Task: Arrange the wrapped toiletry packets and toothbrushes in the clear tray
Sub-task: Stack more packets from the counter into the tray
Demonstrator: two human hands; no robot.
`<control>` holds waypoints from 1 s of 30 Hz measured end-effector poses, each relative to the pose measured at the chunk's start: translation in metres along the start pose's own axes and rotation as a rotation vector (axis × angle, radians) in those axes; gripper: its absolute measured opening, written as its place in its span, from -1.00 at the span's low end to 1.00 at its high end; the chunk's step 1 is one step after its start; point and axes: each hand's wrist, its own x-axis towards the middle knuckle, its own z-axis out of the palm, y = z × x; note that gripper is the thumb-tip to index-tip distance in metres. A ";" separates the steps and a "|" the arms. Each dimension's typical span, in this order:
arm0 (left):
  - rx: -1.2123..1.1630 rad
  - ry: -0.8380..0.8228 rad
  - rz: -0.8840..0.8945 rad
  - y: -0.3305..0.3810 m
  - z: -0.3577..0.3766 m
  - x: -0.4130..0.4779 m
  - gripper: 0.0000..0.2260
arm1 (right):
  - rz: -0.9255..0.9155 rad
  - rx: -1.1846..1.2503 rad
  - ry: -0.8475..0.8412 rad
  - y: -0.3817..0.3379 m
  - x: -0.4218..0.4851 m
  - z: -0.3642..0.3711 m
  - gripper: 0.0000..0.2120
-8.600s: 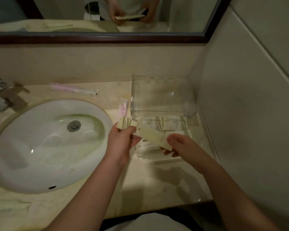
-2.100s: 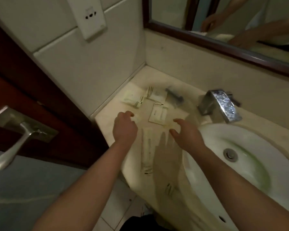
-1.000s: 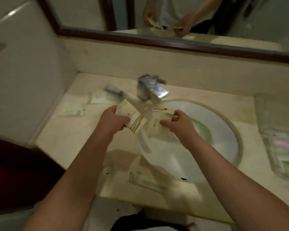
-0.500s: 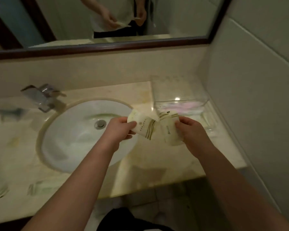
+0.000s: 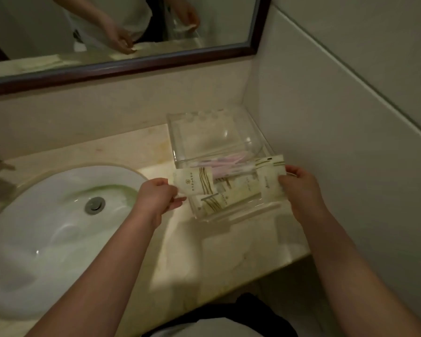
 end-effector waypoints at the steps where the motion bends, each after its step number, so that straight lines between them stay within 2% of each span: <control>1: -0.004 -0.007 -0.009 -0.001 0.004 0.003 -0.76 | 0.014 -0.004 -0.021 0.001 0.005 0.001 -0.70; 5: 0.008 -0.061 -0.033 -0.006 0.030 0.004 -0.83 | 0.060 0.006 -0.052 0.009 0.028 0.000 -0.65; 8: 0.001 -0.094 -0.039 -0.009 0.048 0.005 -0.76 | 0.072 -0.005 -0.048 0.010 0.044 -0.002 -0.65; 13: -0.081 -0.003 -0.068 -0.006 0.056 0.007 -0.78 | 0.081 -0.009 -0.067 0.007 0.062 -0.002 -0.67; 18: 0.005 -0.009 -0.089 -0.003 0.071 0.014 -0.83 | 0.074 -0.114 -0.206 0.013 0.069 0.011 -0.70; 22: 0.119 -0.026 -0.084 -0.008 0.080 0.012 -0.74 | 0.020 -0.276 -0.356 0.008 0.067 0.021 -0.73; 30: 0.217 0.032 -0.077 -0.016 0.077 0.009 -0.75 | -0.094 -0.473 -0.562 -0.001 0.062 0.059 -0.80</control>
